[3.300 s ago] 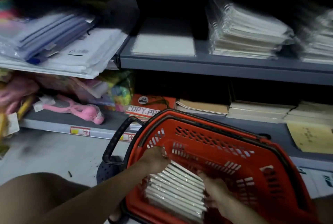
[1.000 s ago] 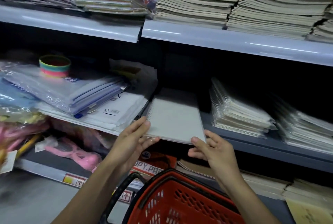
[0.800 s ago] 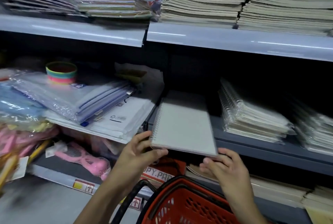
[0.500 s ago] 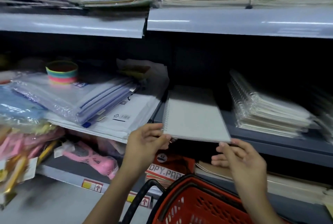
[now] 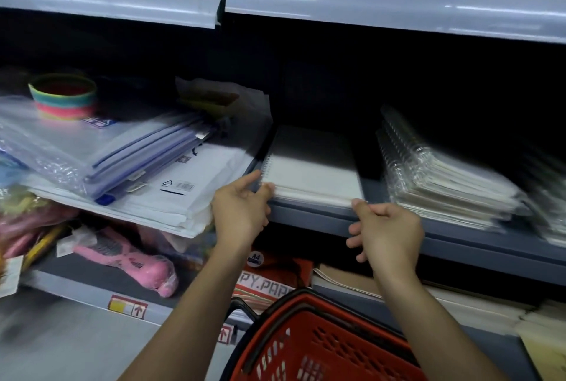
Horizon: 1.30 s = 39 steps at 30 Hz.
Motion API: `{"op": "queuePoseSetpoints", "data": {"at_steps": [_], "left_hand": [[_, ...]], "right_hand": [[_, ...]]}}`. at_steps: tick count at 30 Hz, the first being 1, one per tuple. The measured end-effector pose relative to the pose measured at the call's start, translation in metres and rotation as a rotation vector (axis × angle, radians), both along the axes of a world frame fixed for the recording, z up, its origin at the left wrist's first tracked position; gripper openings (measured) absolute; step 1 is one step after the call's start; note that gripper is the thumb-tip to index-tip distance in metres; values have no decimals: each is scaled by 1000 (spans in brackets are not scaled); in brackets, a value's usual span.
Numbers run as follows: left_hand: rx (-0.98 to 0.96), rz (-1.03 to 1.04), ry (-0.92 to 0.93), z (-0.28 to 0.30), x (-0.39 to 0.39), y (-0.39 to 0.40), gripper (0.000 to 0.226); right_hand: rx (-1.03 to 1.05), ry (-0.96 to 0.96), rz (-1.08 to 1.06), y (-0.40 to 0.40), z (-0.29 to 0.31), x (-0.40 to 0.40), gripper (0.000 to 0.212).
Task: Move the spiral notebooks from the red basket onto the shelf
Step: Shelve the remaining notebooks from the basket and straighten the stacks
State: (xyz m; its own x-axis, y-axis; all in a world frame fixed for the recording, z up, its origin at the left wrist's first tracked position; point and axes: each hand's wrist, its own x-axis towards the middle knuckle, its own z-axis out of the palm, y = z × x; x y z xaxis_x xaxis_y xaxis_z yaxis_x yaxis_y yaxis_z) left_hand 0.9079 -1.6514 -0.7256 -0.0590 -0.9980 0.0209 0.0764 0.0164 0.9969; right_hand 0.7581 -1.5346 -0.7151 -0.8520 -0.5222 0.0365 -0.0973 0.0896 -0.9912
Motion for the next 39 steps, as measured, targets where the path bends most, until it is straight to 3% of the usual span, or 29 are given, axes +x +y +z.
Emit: {"op": "queuePoseSetpoints", "data": {"at_steps": [5,9,12,16,18,21,24,26,30,34,35,38,39], "left_hand": [[-121,-12,-24,2,0,15,43],[-219,-26,-38,2,9,38,23],[-224,-38,16,-12,9,64,3],[-107,-216,-152,-58,-1,107,16],[33,-378,-328,-97,-4,122,18],[81,-648,-808,-154,4,139,19],[-75,-705,-1310,-191,18,161,37],[-158,-665,-1450,-201,20,170,43],[52,-732,-1387,-210,16,174,49],[86,-724,-1307,-205,20,170,42],[95,-712,-1291,-204,20,170,39],[139,-649,-1254,-191,24,176,33],[151,-607,-1232,-185,25,179,32]], "right_hand": [[39,10,85,15,1,-1,23],[51,4,160,35,-4,-2,21],[77,24,224,55,-13,-5,17],[226,0,305,101,-59,-3,14],[362,-30,351,132,-93,2,15],[570,-140,333,180,-160,14,20],[745,-238,291,211,-227,27,42],[755,-406,235,217,-247,40,47],[773,-553,146,218,-236,57,52],[703,-704,106,210,-224,57,29],[694,-691,88,208,-225,57,31],[639,-615,27,209,-255,47,65],[622,-627,7,210,-257,47,62]]}}
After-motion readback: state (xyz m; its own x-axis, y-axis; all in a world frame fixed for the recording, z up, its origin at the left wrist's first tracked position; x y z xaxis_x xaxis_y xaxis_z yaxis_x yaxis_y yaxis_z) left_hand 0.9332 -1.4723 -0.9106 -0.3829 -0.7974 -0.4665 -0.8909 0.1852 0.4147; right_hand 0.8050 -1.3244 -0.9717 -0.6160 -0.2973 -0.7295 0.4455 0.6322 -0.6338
